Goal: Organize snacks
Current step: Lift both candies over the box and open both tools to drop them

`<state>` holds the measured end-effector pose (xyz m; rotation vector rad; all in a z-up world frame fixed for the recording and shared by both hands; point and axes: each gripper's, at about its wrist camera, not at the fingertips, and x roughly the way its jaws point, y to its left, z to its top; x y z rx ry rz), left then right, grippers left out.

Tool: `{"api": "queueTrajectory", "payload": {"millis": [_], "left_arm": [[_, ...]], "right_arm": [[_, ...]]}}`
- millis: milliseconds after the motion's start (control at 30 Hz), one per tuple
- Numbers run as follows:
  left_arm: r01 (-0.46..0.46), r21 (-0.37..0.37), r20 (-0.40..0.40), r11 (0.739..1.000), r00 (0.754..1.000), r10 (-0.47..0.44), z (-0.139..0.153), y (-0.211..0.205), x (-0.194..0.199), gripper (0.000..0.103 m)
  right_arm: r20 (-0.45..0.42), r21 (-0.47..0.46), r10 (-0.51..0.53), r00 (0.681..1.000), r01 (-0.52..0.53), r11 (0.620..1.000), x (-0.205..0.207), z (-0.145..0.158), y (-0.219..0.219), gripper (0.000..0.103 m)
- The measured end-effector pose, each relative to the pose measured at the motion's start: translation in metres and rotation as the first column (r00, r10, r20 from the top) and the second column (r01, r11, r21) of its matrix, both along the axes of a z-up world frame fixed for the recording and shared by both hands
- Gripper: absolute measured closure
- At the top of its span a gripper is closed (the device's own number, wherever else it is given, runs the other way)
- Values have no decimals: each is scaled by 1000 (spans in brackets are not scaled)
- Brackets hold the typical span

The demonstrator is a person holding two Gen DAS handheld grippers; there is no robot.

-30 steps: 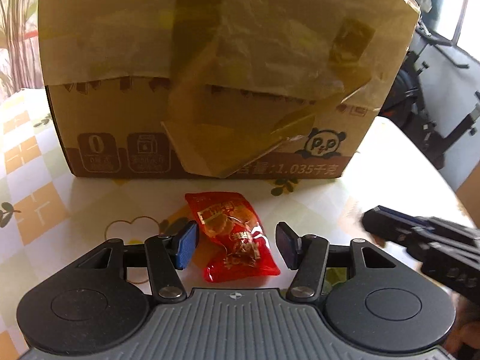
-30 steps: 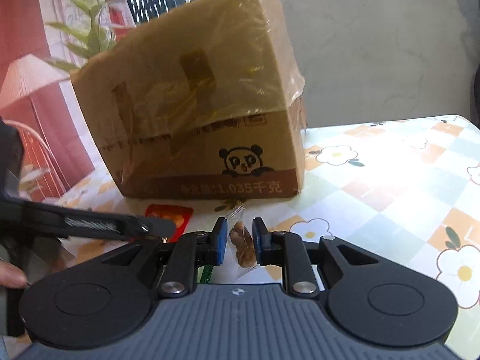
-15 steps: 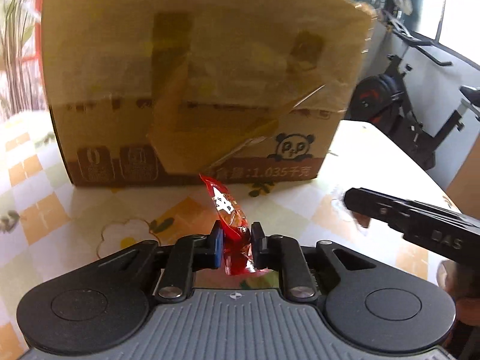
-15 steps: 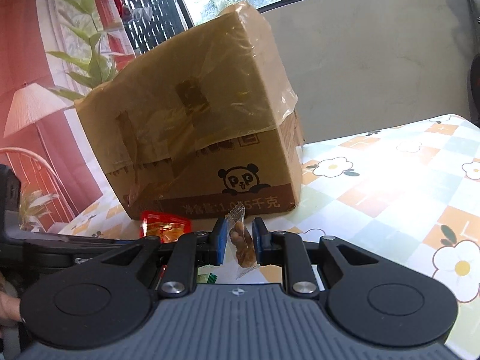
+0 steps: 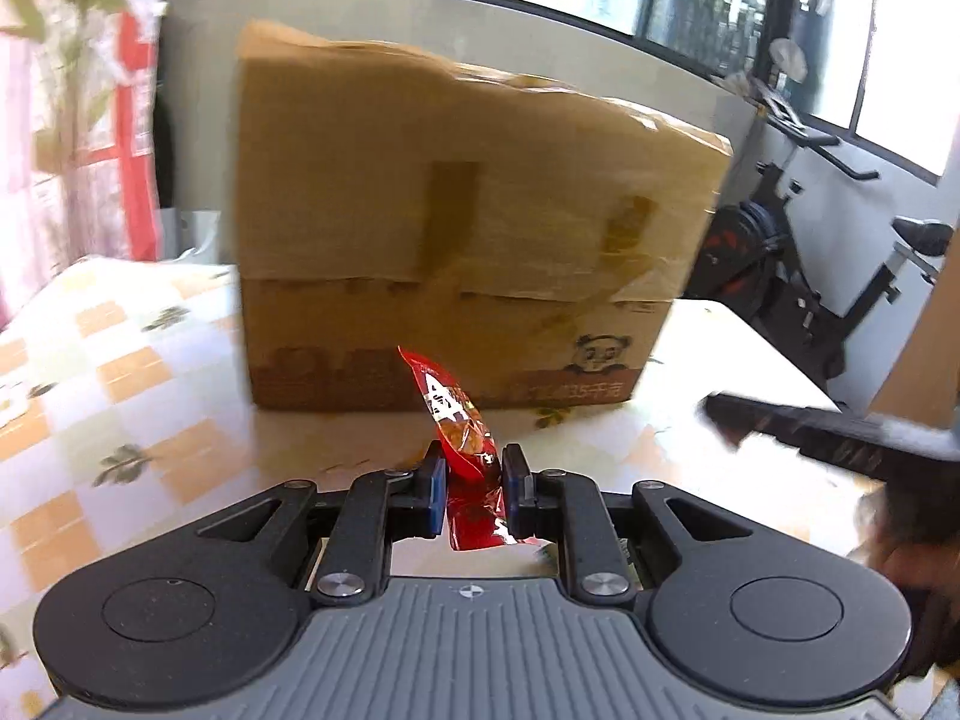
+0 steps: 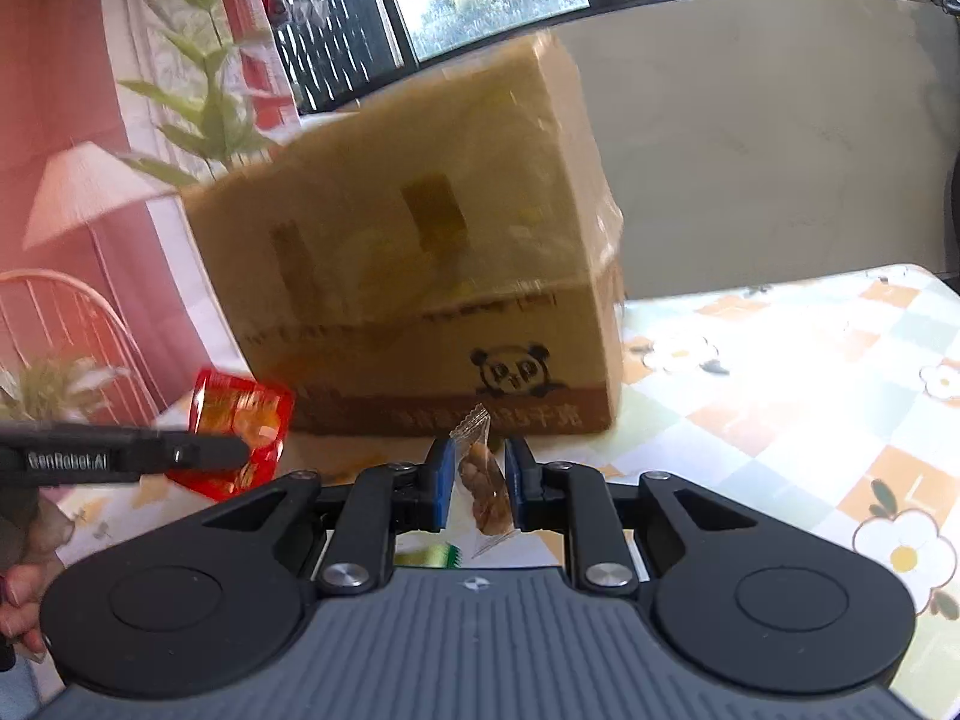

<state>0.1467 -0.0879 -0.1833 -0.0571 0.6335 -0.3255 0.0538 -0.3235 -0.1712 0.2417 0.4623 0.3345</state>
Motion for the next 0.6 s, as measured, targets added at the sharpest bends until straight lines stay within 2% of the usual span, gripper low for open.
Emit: {"api": "queueTrajectory", "payload": {"millis": [100,200,400,600], "left_arm": [[-52,-18,-6,998,999,52,4,24,-9,84],[-74,-32,43,997,996,75,21,40,-12,84],[-44,-53,212,998,976,55,91,49,10,84],[-3,-41,350,999,937,17,151,22,61,83]], "right_arm": [[34,-22,13,999,-12,1000,-2,20,2,83],[75,-26,20,997,-18,1000,1,43,2,83],[182,-28,33,983,-28,999,29,103,6,83],[199,-70,3,980,11,997,93,139,16,83]]}}
